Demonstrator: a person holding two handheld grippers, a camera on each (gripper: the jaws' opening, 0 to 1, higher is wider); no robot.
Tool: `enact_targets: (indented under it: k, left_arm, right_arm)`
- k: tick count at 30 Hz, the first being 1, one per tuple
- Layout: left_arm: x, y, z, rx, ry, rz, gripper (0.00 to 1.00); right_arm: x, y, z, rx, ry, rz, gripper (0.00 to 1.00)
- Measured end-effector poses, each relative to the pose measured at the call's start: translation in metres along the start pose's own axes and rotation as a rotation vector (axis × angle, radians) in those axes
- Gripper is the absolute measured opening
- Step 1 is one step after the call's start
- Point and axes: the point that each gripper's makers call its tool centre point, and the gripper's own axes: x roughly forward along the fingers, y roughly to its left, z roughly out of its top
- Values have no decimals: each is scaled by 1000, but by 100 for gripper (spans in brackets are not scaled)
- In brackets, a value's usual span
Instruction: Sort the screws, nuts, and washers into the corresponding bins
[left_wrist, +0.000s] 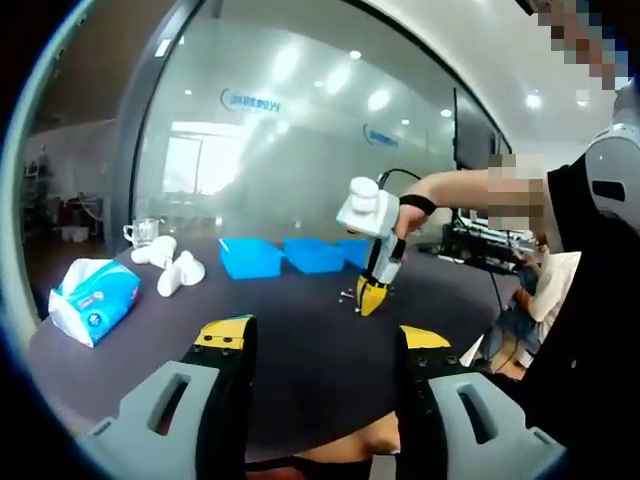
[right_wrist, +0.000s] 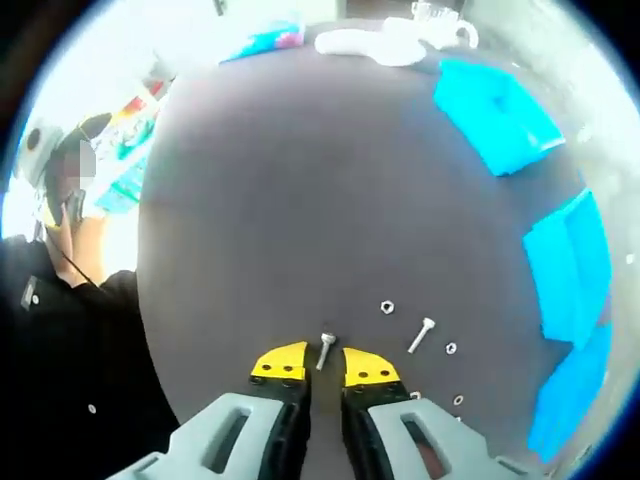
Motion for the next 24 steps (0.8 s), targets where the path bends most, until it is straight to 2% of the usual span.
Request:
enact_targets:
  k: [2,8,13,17,24]
  left_arm:
    - [0,0,-1,1,3,1,52]
    - [-1,-1,0,-1,2,-1,52]
    - [-1,-2,2,1,-2,-3,52]
    - [1,-2,5,3,-8,-7,52]
    - [11,-8,11,16,-7,-29,52]
  right_arm:
    - [1,3,2,-7,4,9,0]
    - [-1,3,2,-9,2,10,0]
    - [-10,12,1,0,-31,41,0]
    - [-21,15,-1,25,-101,47,0]
    - [-49,22,-11,119,-319,39,0]
